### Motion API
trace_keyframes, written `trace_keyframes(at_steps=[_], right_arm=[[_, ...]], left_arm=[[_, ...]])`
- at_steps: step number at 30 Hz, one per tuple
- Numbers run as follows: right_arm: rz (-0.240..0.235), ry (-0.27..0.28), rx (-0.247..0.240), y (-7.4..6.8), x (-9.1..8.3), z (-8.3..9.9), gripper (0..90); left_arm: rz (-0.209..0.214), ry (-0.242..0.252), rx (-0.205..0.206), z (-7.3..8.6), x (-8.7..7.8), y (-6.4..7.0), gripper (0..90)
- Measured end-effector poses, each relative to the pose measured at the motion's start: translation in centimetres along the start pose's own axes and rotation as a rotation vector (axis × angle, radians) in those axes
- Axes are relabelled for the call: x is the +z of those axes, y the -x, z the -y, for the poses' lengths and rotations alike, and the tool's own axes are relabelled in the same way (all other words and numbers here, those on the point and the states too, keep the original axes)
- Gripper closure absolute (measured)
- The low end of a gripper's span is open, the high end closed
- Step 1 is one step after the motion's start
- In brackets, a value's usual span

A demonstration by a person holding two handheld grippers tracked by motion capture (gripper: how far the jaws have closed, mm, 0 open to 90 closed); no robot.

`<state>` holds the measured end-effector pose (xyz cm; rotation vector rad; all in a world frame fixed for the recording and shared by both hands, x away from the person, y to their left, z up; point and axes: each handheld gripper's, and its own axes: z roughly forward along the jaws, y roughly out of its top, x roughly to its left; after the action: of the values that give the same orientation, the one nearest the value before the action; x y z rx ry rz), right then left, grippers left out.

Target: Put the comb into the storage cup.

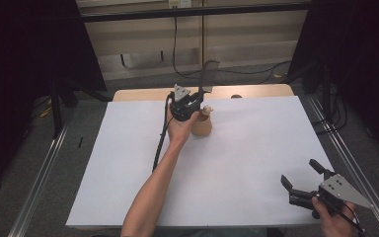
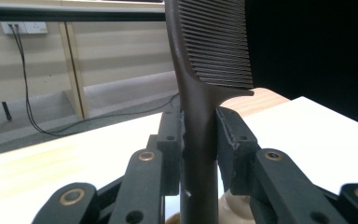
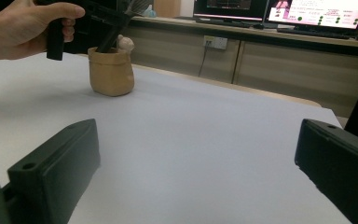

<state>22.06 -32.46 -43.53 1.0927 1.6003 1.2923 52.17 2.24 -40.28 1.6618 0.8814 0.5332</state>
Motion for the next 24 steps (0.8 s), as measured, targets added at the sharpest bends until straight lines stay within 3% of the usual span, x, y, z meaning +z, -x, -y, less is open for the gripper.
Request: trace_keyframes(at_steps=[4,13,24], right_arm=[[0.0,0.002,-0.001,0.0,0.0,0.0,0.0],[-0.006,0.003,-0.003,-0.1,0.0,0.0,0.0],[-0.008,-0.002,-0.005,0.0,0.0,0.0,0.0]], left_arm=[[0.011,-0.005,-0.016,0.4,-0.1,-0.2,72.7],[0.017,-0.038,0.017,0.7,-0.2,0.1,72.6],[-0.003,-0.078,0.008,1.5,-0.6,-0.6,72.2]])
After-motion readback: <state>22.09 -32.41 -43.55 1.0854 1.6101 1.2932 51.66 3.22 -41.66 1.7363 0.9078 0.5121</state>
